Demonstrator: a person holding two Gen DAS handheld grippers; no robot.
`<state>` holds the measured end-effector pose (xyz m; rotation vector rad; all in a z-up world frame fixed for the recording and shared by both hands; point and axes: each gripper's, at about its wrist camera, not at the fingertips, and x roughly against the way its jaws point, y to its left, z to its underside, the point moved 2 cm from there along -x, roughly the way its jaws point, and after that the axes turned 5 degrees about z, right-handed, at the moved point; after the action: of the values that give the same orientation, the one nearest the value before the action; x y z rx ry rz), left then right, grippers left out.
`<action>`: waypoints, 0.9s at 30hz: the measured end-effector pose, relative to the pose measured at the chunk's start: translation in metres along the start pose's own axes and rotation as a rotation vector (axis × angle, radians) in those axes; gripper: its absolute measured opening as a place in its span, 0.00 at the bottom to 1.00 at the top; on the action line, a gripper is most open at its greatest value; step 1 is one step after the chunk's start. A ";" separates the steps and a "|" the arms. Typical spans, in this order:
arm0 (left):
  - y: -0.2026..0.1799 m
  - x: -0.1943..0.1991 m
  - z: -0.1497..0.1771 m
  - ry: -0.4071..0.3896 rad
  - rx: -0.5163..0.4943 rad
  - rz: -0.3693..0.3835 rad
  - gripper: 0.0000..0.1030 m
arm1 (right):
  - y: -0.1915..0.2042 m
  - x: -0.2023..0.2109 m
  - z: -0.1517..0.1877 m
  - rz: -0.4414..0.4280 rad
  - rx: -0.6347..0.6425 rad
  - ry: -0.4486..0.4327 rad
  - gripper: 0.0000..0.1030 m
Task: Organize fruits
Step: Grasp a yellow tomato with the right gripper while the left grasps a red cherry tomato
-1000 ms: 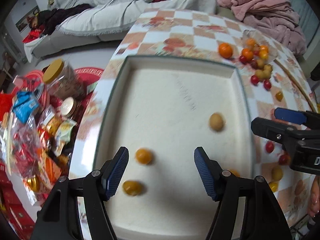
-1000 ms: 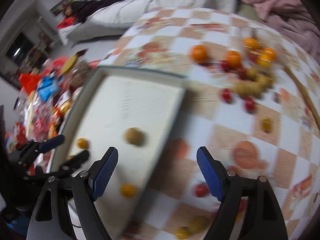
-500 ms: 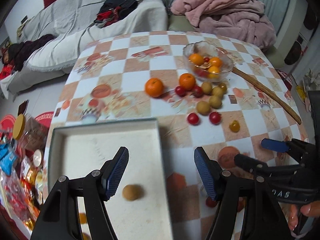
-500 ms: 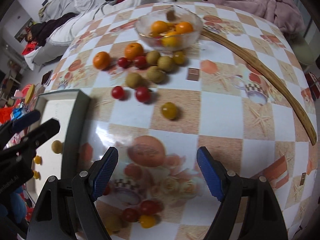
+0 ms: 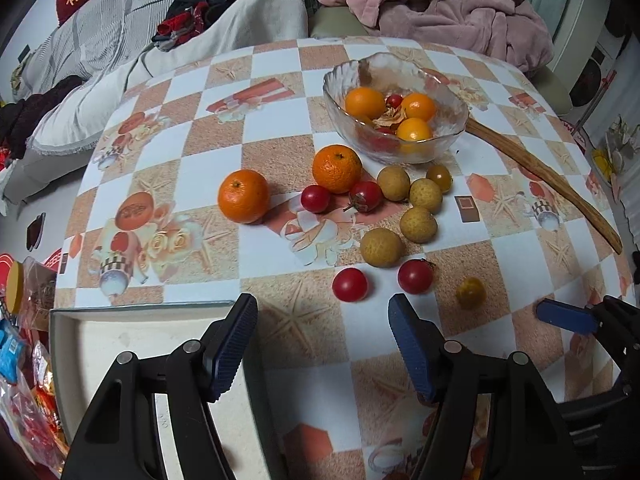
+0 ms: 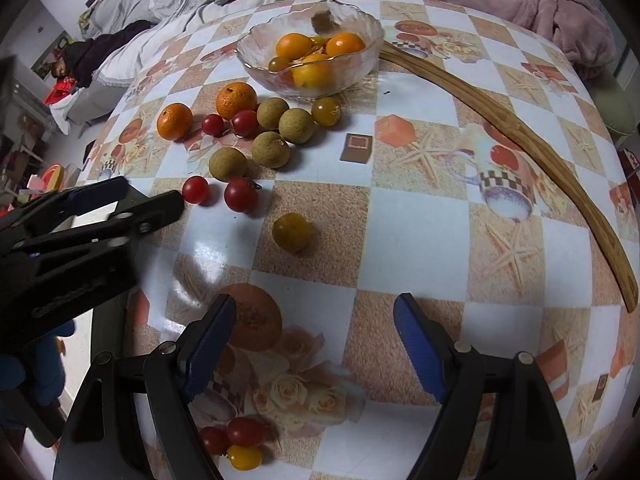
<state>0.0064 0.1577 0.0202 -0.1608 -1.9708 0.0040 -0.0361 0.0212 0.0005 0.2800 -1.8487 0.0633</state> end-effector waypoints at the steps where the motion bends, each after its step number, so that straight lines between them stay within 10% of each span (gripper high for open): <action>1: -0.001 -0.004 -0.001 0.004 0.000 -0.002 0.67 | 0.001 -0.001 -0.002 -0.002 0.011 -0.003 0.81; 17: -0.006 -0.035 -0.007 0.027 -0.019 0.015 0.67 | 0.019 -0.015 -0.015 0.033 0.166 -0.086 0.70; 24: -0.007 -0.033 -0.010 0.018 -0.023 0.034 0.28 | 0.023 -0.015 -0.020 0.024 0.199 -0.112 0.23; 27: -0.007 -0.031 -0.011 0.022 -0.012 0.049 0.22 | 0.015 -0.012 -0.019 -0.011 0.158 -0.098 0.22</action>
<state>0.0275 0.1468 -0.0039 -0.2157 -1.9444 0.0223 -0.0185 0.0414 -0.0033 0.4092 -1.9429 0.1913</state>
